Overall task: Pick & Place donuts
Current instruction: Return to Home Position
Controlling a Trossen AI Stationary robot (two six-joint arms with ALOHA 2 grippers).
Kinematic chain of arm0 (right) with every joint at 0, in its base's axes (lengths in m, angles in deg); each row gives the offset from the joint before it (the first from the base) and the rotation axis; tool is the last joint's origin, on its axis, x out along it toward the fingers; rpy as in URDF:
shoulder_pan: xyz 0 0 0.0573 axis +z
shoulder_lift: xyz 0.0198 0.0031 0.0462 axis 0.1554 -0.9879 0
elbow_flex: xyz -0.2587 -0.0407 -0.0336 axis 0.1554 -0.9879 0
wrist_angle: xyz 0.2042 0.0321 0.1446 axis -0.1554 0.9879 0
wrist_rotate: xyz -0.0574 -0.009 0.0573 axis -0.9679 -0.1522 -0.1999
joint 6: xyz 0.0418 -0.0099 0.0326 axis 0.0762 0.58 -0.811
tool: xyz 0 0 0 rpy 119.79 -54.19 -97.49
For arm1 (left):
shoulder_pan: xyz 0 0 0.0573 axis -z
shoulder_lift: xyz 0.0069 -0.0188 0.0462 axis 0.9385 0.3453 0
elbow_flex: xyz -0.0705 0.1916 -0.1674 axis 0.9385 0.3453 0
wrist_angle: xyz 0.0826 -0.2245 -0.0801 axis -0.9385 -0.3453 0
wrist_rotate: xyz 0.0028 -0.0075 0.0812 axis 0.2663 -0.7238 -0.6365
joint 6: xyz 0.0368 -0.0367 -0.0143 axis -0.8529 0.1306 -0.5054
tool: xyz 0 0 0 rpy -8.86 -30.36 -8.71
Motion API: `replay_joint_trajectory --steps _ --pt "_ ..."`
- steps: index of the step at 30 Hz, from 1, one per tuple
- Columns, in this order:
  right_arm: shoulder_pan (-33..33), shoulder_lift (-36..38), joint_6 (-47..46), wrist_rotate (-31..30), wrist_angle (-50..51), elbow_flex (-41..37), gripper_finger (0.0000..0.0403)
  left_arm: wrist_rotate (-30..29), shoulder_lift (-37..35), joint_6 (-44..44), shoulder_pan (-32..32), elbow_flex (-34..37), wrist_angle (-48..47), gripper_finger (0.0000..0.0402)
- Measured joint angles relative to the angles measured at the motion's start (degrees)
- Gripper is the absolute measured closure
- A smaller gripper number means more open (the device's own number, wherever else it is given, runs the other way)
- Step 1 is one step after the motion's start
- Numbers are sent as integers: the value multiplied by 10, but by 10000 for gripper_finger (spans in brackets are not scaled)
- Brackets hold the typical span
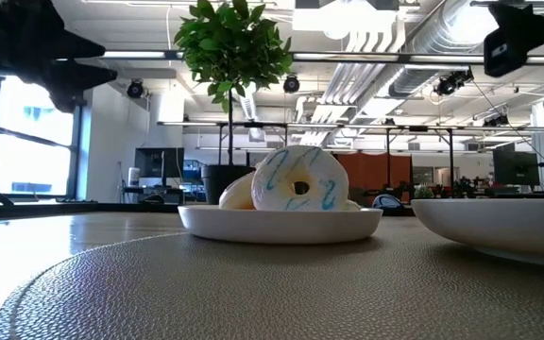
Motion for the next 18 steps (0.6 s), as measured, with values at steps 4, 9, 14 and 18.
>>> replay_joint_trajectory --steps 4,9,14,18 --pt "0 0 -12 1 -10 -16 234 -7 0 0 0 27 36 200" --pt "0 0 5 2 -58 -52 234 -5 0 3 0 44 55 200" --pt "0 -2 6 4 -89 -81 234 -5 0 15 0 46 54 200" --pt "0 -3 6 3 -87 -81 234 -3 4 -3 0 46 52 200"
